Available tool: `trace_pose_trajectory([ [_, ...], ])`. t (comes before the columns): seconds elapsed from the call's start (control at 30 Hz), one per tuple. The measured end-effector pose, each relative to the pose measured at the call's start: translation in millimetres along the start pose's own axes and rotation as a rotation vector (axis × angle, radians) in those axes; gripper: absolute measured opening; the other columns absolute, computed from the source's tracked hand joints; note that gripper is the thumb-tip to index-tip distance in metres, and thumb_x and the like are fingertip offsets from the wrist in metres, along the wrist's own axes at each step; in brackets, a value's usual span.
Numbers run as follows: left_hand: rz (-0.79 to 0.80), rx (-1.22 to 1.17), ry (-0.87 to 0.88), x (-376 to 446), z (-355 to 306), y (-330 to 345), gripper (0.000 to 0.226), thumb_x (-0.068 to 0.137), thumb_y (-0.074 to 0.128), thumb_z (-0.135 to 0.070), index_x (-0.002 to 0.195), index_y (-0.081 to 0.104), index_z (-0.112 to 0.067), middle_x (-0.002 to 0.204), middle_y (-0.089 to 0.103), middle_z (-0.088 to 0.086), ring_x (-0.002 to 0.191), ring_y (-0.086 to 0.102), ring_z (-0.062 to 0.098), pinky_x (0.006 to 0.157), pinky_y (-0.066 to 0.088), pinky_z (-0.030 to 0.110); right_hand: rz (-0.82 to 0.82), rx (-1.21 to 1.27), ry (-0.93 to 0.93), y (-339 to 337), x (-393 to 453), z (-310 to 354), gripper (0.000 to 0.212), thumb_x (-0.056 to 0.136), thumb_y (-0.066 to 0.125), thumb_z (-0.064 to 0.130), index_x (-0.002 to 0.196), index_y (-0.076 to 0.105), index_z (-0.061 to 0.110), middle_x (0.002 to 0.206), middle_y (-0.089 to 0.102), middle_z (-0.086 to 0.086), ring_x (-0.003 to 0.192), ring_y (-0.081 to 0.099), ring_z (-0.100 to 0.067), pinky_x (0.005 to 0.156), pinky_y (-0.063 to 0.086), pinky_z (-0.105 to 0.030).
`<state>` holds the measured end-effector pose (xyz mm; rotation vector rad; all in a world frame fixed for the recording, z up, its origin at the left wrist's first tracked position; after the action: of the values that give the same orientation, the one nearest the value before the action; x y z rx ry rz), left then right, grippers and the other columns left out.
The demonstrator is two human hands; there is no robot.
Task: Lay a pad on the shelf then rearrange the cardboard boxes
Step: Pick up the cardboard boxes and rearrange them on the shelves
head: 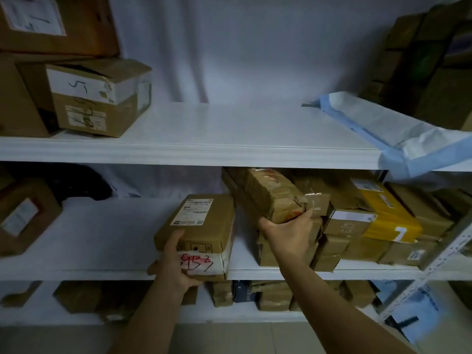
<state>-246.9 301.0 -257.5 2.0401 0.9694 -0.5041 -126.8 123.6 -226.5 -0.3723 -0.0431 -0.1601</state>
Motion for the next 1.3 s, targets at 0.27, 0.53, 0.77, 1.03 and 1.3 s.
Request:
trace_pose_trajectory([
  [0.27,-0.070,-0.011,0.034,45,23,15,0.055,0.076,0.073,-0.030,0.124,0.049,-0.020,0.107,0.063,0.014,0.093,0.060,0.036,0.094,0.044,0.064,-0.127,0.029,0.002,21,32,-9,0.123,0.055,0.086,0.033,0.149,0.012,0.008,0.145,0.032,-0.014,0.134,0.034,-0.031,0.107,0.035,-0.041],
  [0.53,-0.106,0.029,-0.021,117,65,33,0.054,0.073,0.078,-0.026,0.117,0.048,-0.019,0.105,0.063,0.014,0.089,0.062,0.030,0.088,0.053,0.053,-0.185,0.005,0.014,41,55,-27,0.130,0.054,0.088,0.040,0.151,0.007,0.011,0.151,0.023,-0.010,0.139,0.027,-0.026,0.110,0.031,-0.039],
  [0.77,-0.077,0.006,-0.125,181,105,43,0.057,0.076,0.077,-0.023,0.124,0.049,-0.012,0.116,0.062,0.018,0.100,0.062,0.035,0.085,0.054,0.054,-0.246,0.016,-0.025,45,68,-41,0.126,0.055,0.088,0.038,0.151,0.010,0.011,0.149,0.026,-0.010,0.138,0.028,-0.025,0.108,0.031,-0.035],
  [1.03,-0.053,0.039,-0.173,217,125,47,0.049,0.083,0.071,-0.021,0.126,0.048,-0.013,0.108,0.052,0.014,0.085,0.056,0.027,0.071,0.059,0.043,-0.242,0.034,-0.024,45,74,-45,0.122,0.057,0.087,0.036,0.150,0.012,0.014,0.148,0.027,-0.007,0.135,0.032,-0.022,0.104,0.033,-0.032],
  [1.3,-0.257,0.210,-0.119,207,117,59,0.077,0.080,0.074,-0.023,0.140,0.026,-0.015,0.133,0.045,0.023,0.117,0.051,0.043,0.093,0.048,0.053,-0.209,0.045,0.033,50,78,-44,0.125,0.057,0.087,0.036,0.151,0.007,0.012,0.150,0.022,-0.007,0.137,0.027,-0.022,0.107,0.031,-0.033],
])
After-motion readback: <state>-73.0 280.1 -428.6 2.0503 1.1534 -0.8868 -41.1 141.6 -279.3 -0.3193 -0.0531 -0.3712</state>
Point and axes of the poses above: each hand's wrist, its own x-axis towards the middle knuckle, its own y-axis out of the palm, z = x × y, the point moved 2 cm from there along x, towards the middle knuckle
